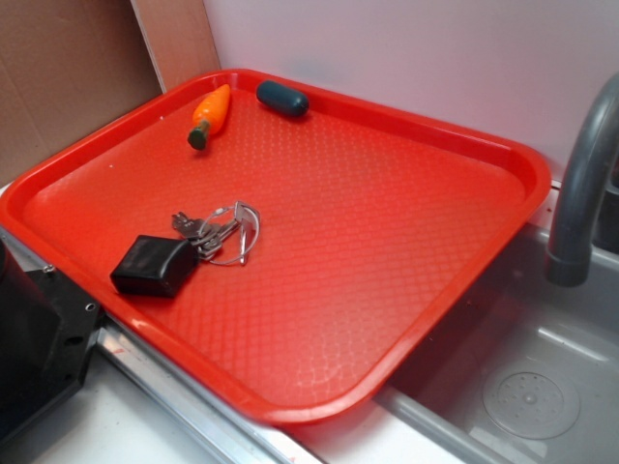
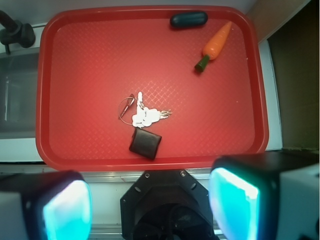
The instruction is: Grab the carrot.
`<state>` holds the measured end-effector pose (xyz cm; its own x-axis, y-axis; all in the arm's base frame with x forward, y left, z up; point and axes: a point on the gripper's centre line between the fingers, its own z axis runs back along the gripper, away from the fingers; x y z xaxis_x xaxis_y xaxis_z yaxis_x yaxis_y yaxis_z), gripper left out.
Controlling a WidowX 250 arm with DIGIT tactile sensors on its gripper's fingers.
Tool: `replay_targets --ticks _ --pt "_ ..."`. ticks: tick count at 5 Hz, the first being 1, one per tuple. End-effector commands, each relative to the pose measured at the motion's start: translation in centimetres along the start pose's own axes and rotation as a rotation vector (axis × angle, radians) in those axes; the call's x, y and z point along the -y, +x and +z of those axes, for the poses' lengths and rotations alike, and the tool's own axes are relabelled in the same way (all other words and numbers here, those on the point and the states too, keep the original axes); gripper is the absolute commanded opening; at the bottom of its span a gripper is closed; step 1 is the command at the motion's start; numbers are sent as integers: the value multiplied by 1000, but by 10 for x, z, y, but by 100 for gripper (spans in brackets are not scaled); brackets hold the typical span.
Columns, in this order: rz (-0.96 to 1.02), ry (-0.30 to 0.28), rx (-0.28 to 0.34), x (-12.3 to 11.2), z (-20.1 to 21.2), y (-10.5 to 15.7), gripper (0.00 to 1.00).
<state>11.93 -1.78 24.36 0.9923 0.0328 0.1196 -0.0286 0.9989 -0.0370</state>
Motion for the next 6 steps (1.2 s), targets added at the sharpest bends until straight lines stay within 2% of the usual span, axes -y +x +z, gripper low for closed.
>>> replay_targets --ticks 1,2,3,4,5,6 --pt "0 0 0 0 0 0 100" --pt "166 81 19 -30 -34 13 100" --pt "242 99 36 -55 -64 28 100" --pt "341 93 73 -82 -100 49 100" --pt "409 89 83 -104 -132 70 100" --pt "443 102 84 -116 -149 86 100"
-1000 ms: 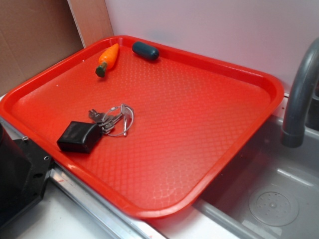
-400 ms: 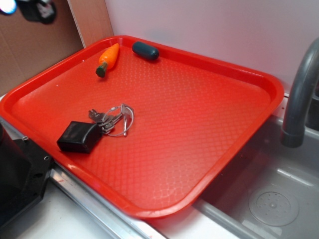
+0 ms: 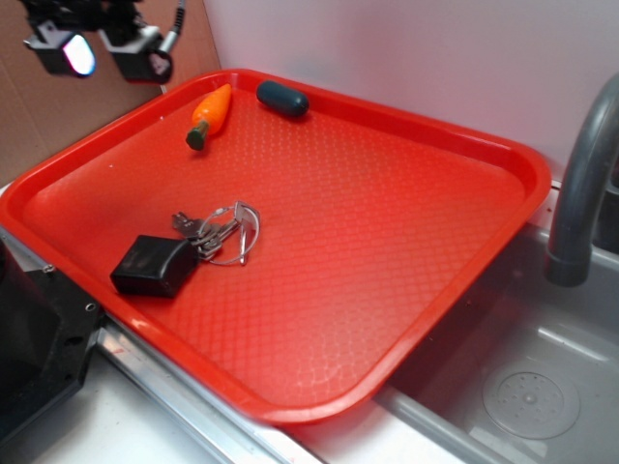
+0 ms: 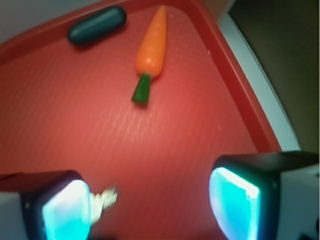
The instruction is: Grab the carrot.
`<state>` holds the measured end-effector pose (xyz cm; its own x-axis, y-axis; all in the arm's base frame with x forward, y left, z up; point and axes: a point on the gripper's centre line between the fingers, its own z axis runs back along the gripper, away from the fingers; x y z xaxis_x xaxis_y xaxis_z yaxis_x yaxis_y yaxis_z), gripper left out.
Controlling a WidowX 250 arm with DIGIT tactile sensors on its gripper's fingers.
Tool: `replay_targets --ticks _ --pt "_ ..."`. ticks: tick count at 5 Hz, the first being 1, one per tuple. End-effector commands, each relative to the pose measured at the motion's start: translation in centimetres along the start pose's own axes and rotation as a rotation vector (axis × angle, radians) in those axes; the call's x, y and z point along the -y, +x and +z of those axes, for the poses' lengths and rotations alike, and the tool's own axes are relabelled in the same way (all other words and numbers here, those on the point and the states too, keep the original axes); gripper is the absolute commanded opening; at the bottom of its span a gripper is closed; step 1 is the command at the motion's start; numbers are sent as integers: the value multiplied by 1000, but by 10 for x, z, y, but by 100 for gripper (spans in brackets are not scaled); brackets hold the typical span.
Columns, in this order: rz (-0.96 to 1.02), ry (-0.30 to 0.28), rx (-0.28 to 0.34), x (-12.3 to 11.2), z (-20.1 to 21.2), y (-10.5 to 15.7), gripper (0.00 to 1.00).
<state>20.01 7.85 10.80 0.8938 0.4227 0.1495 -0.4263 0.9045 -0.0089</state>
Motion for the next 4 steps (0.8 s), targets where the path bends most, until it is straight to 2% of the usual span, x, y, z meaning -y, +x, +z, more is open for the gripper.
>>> replay_targets --ticks 1,4 --pt "57 -1 23 -3 -25 36 100" --pt "60 19 -44 13 -77 61 100"
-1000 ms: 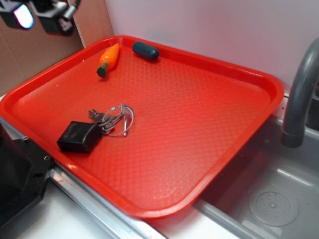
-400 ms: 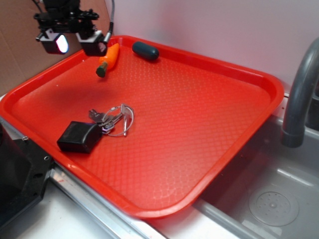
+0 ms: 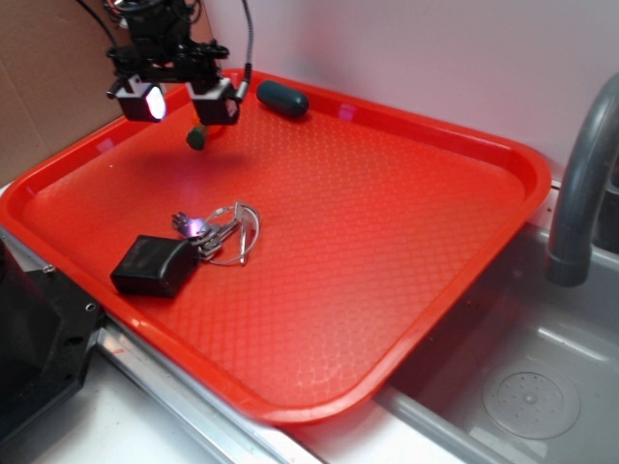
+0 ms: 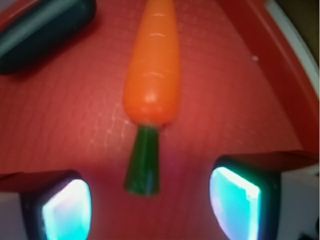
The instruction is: Grab the carrot.
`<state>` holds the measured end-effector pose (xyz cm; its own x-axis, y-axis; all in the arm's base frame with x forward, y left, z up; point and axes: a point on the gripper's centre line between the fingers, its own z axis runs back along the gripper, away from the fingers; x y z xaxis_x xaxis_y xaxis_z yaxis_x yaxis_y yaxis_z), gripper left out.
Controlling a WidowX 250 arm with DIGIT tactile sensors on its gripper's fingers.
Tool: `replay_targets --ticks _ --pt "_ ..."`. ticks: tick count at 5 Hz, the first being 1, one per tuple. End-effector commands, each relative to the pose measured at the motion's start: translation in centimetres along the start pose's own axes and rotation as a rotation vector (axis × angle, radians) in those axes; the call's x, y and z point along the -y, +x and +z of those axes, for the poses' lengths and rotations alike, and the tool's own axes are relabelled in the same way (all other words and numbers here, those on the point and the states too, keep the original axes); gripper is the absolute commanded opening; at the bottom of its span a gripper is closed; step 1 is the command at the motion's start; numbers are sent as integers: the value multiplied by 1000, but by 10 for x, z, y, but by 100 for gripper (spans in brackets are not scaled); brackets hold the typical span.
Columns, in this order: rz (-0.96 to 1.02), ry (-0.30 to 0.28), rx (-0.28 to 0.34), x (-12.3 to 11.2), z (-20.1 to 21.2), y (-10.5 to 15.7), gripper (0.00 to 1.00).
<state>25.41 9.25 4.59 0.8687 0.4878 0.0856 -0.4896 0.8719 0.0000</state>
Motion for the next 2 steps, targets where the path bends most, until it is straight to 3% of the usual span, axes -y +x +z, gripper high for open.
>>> replay_targets --ticks 1,2 --pt "14 6 -12 4 -24 16 100" --pt "-3 10 -42 0 -37 18 100"
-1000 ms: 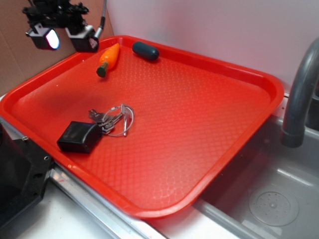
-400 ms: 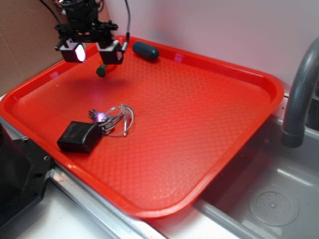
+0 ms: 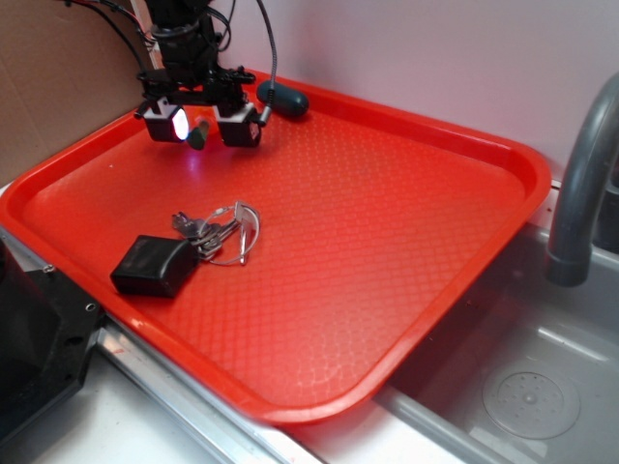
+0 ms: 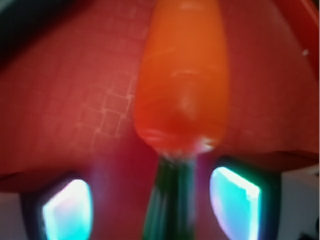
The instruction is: Grab the carrot.
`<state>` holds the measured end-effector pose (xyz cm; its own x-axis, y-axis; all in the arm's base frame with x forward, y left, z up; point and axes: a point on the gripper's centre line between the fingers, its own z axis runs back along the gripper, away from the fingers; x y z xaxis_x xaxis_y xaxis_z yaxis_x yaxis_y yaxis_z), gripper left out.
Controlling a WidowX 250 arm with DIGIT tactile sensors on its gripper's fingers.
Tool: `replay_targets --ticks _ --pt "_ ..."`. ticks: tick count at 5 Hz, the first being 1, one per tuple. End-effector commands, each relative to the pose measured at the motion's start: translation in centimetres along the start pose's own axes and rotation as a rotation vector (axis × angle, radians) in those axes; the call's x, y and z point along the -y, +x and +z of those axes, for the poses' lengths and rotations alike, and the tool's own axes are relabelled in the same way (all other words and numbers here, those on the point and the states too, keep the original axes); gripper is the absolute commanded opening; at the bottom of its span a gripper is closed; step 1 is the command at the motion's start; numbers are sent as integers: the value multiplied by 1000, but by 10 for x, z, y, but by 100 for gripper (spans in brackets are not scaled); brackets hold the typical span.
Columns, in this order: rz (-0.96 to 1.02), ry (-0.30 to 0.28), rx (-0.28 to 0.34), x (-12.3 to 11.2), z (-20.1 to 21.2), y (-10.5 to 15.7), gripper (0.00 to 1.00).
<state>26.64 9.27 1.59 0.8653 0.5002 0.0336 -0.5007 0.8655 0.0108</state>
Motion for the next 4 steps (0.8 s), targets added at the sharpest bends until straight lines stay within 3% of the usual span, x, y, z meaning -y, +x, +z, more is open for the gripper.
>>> replay_targets --ticks 1,2,4 --pt "-28 24 7 -11 -13 13 100" --pt "-11 15 33 -15 -9 11 0" --pt "-27 14 51 -16 -4 7 0"
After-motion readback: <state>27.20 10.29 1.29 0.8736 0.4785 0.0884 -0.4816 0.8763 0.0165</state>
